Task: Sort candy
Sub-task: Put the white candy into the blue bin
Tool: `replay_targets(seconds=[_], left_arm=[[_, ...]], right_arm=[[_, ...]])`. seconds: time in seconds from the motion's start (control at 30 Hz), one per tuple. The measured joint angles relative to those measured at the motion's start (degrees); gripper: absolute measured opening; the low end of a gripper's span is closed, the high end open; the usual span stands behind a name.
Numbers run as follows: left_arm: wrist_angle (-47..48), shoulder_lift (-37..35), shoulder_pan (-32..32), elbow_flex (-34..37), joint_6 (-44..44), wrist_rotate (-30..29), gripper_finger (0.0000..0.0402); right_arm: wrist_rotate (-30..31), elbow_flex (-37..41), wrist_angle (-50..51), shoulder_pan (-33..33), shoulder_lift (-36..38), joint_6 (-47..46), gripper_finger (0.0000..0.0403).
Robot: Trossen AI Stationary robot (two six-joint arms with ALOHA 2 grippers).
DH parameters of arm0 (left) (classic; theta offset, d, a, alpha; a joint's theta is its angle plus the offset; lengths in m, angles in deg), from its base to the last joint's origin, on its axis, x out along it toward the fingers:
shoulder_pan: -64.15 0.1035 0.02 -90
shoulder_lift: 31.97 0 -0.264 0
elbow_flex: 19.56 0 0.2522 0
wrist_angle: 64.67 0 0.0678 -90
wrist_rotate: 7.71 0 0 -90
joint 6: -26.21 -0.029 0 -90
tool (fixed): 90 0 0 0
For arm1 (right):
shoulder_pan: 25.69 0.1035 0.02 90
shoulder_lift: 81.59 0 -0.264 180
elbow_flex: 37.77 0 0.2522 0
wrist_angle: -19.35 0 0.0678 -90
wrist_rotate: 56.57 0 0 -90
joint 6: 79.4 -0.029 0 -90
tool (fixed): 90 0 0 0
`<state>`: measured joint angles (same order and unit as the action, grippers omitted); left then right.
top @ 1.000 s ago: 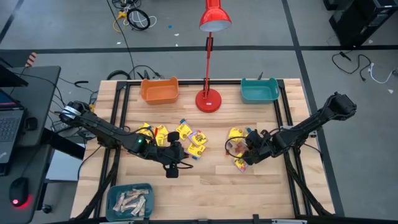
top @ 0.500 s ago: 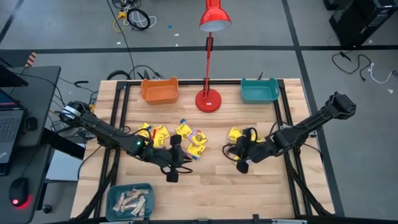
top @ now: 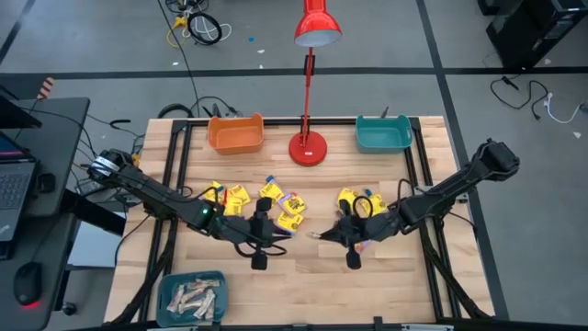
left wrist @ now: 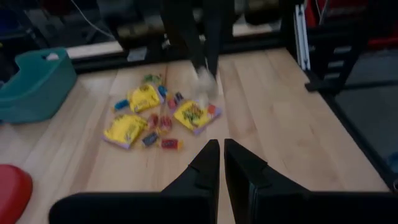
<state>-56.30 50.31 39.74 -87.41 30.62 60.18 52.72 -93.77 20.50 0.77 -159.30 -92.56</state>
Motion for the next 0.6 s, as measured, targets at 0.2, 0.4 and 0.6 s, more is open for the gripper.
replay_targets(seconds=[0.2, 0.4, 0.6], left_arm=[[-0.28, 0.0, 0.02, 0.0, -1.21, -1.41, 0.0041], [-0.48, 0.02, 0.02, 0.0, -1.22, -2.81, 0.0087], [-2.24, 1.1, 0.02, 0.0, -1.36, -2.7, 0.0133]], right_arm=[[-1.42, 0.02, -3.2, -0.06, -2.9, 0.28, 0.0], [-1.71, 0.02, -7.61, -0.04, -3.83, 3.01, 0.0], [-1.59, 0.02, -10.59, -0.27, -3.77, 7.24, 0.0]])
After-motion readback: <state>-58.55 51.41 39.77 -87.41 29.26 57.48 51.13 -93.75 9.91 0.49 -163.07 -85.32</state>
